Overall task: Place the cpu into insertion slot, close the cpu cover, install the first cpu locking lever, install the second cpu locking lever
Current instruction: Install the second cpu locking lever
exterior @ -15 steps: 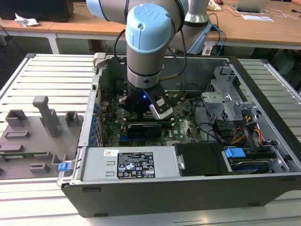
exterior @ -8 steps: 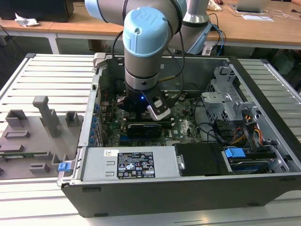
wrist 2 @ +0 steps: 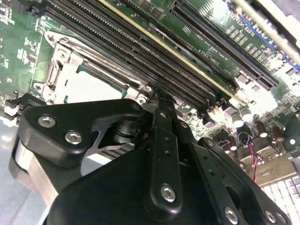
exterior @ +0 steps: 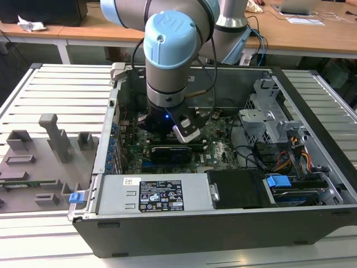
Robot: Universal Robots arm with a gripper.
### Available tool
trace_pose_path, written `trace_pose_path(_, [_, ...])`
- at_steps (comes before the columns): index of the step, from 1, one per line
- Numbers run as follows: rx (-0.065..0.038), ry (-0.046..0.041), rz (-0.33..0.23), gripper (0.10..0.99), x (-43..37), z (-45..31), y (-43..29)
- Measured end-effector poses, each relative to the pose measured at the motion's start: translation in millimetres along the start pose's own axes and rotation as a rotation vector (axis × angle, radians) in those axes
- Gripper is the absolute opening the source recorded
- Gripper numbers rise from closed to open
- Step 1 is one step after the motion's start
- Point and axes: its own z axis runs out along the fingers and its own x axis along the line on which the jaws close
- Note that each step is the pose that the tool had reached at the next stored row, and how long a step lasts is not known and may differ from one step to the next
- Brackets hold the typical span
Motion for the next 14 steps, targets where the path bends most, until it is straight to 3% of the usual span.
trace_pose_path(7, [0.0, -0.0015, 0.0, 0.106, 0.3, -11.5, 3.2])
trace_pose_path(11, [0.0, -0.0018, 0.0, 0.106, 0.2, -24.5, 6.5])
trace_pose_path(14, [0.0, -0.0019, 0.0, 0.106, 0.2, -25.8, 6.9])
